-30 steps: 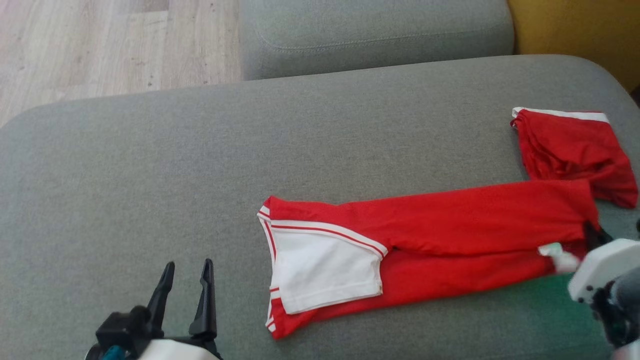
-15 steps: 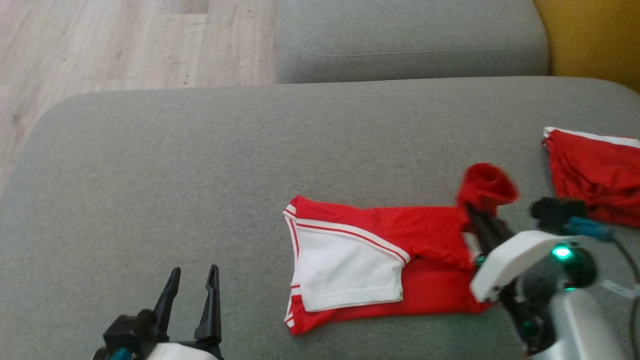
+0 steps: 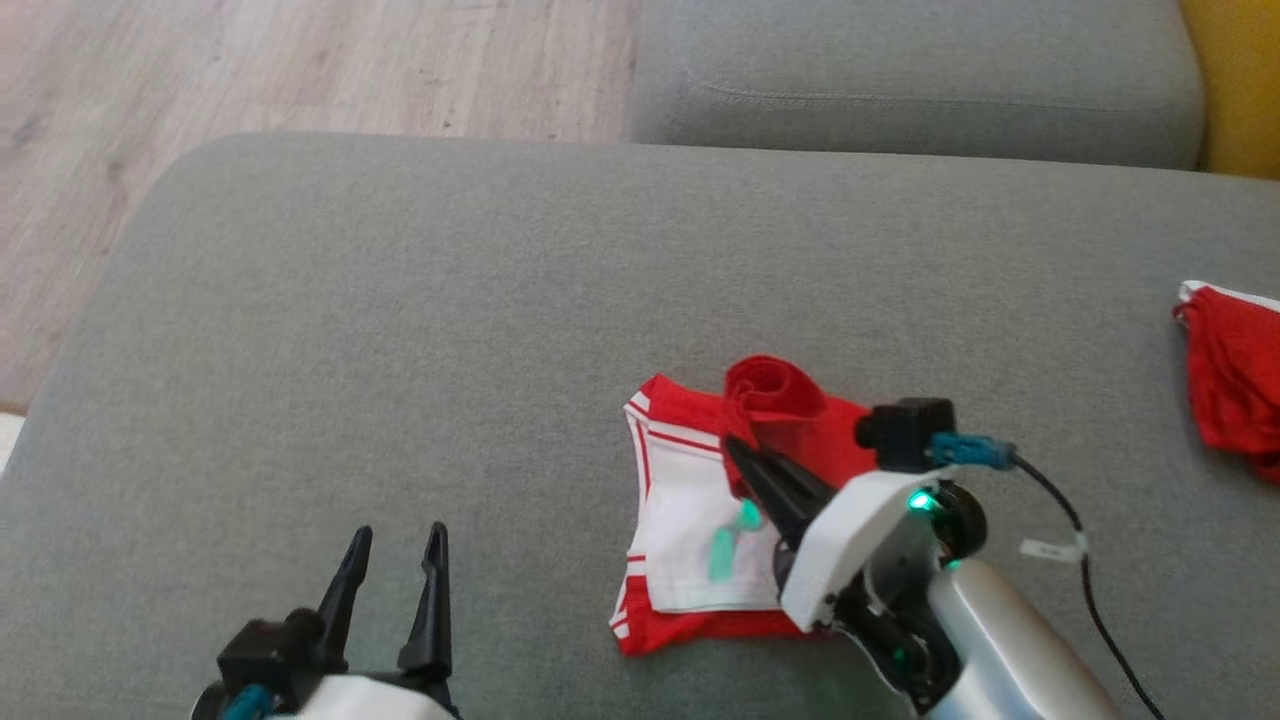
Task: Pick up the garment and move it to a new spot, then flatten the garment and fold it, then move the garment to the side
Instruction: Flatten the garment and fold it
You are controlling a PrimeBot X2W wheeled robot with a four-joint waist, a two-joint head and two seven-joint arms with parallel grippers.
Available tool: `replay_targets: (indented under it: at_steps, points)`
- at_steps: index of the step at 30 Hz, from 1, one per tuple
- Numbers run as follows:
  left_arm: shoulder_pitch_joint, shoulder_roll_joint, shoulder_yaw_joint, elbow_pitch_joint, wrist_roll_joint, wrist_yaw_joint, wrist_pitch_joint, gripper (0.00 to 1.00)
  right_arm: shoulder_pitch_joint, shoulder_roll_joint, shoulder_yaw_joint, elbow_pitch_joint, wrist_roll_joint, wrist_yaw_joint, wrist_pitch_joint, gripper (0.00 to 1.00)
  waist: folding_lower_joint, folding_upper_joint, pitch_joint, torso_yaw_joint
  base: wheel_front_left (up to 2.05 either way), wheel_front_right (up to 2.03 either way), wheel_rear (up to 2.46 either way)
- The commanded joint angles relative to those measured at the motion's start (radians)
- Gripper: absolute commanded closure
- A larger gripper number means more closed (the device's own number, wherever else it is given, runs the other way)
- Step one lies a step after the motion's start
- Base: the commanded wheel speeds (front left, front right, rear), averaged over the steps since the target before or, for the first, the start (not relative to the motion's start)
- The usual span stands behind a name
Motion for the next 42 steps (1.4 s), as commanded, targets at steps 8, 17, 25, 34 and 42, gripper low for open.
replay_targets:
  at_steps: [8, 17, 25, 34, 42]
  points:
    - [-0.08, -0.009, 0.027, -0.002, 0.005, -0.009, -0.016, 0.0, -0.109, 0.002, 0.107, 0.103, 0.041, 0.007, -0.027, 0.78, 0.0, 0.0, 0.016, 0.025, 0.0, 0.0, 0.0]
    - [-0.086, -0.02, 0.021, 0.013, 0.004, -0.012, -0.022, 0.0, -0.157, 0.002, 0.189, 0.129, 0.108, 0.007, -0.1, 0.0, 0.0, 0.0, 0.014, 0.012, 0.0, 0.0, 0.0]
    - [-0.101, -0.041, -0.004, 0.025, 0.009, -0.022, -0.021, 0.0, -0.202, 0.002, 0.115, 0.137, 0.04, 0.007, -0.211, 0.0, 0.0, 0.0, 0.01, -0.013, 0.0, 0.0, 0.0]
    - [-0.14, -0.059, -0.022, 0.045, 0.023, -0.023, -0.014, 0.0, -0.114, 0.002, -0.137, 0.099, -0.228, 0.007, -0.321, 0.0, 0.0, 0.0, -0.021, -0.052, 0.0, 0.0, 0.0]
    - [-0.124, -0.052, 0.018, 0.071, 0.016, 0.001, -0.037, 0.0, 0.072, 0.002, -0.308, -0.051, -0.376, 0.007, -0.342, 0.0, 0.0, 0.0, -0.055, -0.1, 0.0, 0.0, 0.0]
